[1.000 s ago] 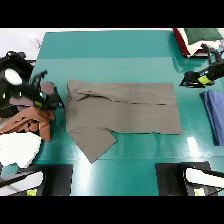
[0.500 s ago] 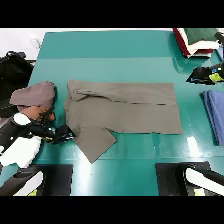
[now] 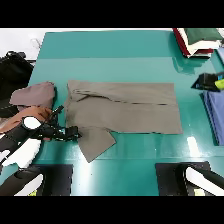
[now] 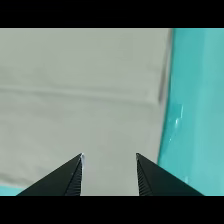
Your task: Fold the shirts.
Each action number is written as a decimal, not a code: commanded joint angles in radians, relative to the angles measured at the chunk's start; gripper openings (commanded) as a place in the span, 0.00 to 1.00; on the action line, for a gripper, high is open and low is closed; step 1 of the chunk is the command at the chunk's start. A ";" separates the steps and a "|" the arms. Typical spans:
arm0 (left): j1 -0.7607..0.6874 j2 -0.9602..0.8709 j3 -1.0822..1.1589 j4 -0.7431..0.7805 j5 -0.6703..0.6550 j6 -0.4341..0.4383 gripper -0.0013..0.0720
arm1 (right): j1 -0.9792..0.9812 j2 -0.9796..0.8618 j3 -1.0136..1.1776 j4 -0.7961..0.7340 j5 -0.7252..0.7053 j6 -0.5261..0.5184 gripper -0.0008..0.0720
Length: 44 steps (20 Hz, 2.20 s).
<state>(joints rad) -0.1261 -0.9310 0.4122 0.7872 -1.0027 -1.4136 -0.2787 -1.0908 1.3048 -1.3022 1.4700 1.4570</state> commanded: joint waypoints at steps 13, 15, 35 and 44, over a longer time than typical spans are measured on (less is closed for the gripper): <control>-0.020 0.001 0.142 0.068 -0.082 -0.001 0.05 | -0.413 -0.007 -0.854 0.336 -0.288 -0.142 0.62; -0.019 0.001 0.142 0.072 -0.083 0.000 0.05 | -0.345 -0.052 -0.820 0.377 -0.343 -0.142 0.60; -0.020 0.283 0.300 0.361 -0.335 -0.180 0.05 | -0.100 0.396 -0.551 -0.026 -0.013 -0.072 0.03; -0.019 -0.285 0.687 0.399 -0.095 -0.070 0.05 | 0.059 -0.123 -0.228 -0.024 -0.111 -0.033 0.03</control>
<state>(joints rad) -0.1463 -1.0645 0.9939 1.1812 -1.1709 -1.5154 -0.2554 -1.0668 0.9806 -1.3300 1.3766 1.4128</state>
